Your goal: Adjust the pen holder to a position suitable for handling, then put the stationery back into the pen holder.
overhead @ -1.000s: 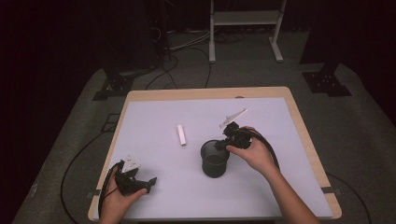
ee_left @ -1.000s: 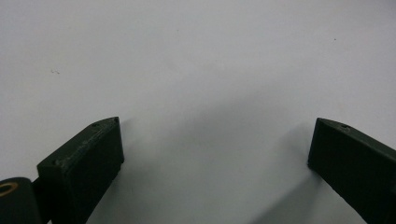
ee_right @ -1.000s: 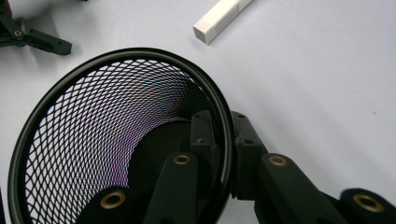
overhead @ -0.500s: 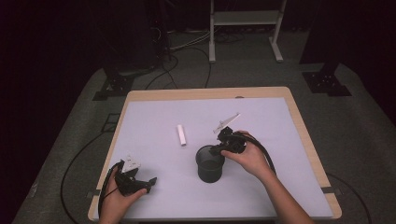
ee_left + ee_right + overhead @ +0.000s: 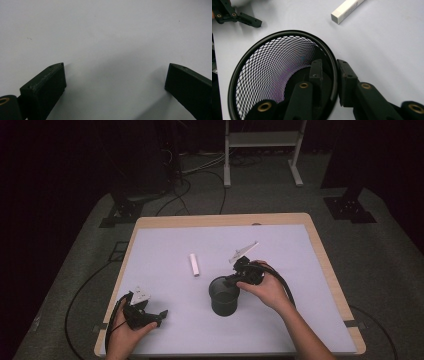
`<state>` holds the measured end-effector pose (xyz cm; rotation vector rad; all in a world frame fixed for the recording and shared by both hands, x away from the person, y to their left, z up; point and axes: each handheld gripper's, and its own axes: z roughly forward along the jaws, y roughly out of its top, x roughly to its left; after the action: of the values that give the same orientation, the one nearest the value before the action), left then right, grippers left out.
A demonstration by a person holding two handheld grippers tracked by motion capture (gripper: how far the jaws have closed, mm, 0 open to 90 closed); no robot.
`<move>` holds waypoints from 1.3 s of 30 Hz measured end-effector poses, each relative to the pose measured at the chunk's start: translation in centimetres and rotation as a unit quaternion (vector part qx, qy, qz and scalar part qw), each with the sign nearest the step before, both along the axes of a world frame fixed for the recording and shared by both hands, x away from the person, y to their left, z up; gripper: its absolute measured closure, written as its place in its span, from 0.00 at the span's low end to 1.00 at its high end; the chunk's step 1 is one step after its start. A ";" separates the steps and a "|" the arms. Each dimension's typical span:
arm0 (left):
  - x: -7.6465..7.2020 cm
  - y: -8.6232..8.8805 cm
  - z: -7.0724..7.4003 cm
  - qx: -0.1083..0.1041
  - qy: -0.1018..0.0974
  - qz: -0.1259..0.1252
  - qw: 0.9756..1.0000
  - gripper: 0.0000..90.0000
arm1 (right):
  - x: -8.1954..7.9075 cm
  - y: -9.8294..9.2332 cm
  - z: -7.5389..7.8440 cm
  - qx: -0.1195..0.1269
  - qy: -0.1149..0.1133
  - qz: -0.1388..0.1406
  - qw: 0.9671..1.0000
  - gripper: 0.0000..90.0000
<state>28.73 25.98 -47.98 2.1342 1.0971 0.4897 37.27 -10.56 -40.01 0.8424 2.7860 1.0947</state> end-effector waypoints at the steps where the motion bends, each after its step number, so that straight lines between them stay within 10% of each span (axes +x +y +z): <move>1: 0.0 0.0 0.0 0.000 0.000 0.000 1.000 0.03 | 0.0 -0.1 0.1 0.004 0.000 0.000 1.000 0.80; 39: 0.0 0.0 0.0 0.000 -0.001 0.000 1.000 0.03 | -2.2 -6.7 2.2 0.066 -0.050 -0.049 0.995 0.44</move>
<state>28.69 25.99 -47.98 2.1345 1.0953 0.4913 35.09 -17.27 -37.81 0.8993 2.5858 1.2766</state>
